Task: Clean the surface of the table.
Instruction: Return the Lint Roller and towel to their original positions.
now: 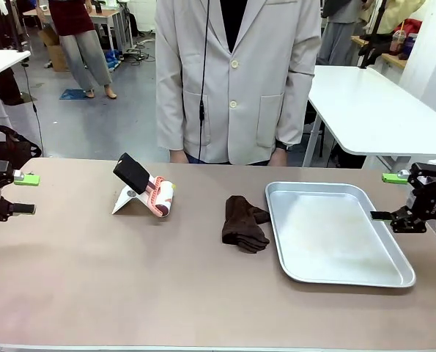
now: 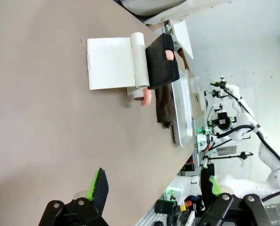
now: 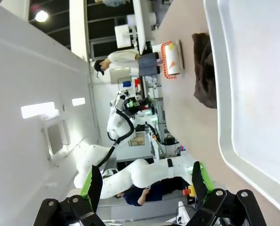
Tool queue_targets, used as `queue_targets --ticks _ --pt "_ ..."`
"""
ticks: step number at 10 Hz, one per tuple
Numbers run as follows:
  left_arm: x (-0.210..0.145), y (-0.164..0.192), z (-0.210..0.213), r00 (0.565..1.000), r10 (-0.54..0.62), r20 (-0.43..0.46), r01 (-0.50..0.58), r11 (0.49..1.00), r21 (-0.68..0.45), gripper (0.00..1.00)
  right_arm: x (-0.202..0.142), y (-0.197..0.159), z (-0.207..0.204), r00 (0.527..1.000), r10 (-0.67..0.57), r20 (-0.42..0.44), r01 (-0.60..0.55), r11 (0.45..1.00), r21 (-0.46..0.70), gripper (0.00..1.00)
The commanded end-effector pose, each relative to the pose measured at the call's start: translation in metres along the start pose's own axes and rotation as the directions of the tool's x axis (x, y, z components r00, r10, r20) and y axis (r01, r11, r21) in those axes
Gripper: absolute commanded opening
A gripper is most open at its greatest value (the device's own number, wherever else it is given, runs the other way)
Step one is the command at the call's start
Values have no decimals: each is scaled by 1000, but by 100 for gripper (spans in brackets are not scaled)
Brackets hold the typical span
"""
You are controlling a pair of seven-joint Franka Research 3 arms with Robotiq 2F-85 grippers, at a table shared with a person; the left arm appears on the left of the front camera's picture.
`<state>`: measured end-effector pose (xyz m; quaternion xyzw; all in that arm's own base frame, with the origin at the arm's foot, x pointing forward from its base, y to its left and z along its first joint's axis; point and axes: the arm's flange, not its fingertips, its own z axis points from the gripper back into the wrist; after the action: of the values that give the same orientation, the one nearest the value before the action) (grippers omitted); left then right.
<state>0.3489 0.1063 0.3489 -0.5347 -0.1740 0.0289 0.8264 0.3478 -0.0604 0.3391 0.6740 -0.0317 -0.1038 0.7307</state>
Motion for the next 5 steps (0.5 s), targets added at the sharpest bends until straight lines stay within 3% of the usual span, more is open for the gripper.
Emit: queue_targets --ticks 1,5 --pt "-2 -10 4 999 -22 -38 23 1000 17 100 -5 24 -14 999 28 -40 -28 1000 -10 100" --pt "-2 -10 4 999 -22 -38 23 1000 17 100 -5 24 -14 999 28 -40 -28 1000 -10 100"
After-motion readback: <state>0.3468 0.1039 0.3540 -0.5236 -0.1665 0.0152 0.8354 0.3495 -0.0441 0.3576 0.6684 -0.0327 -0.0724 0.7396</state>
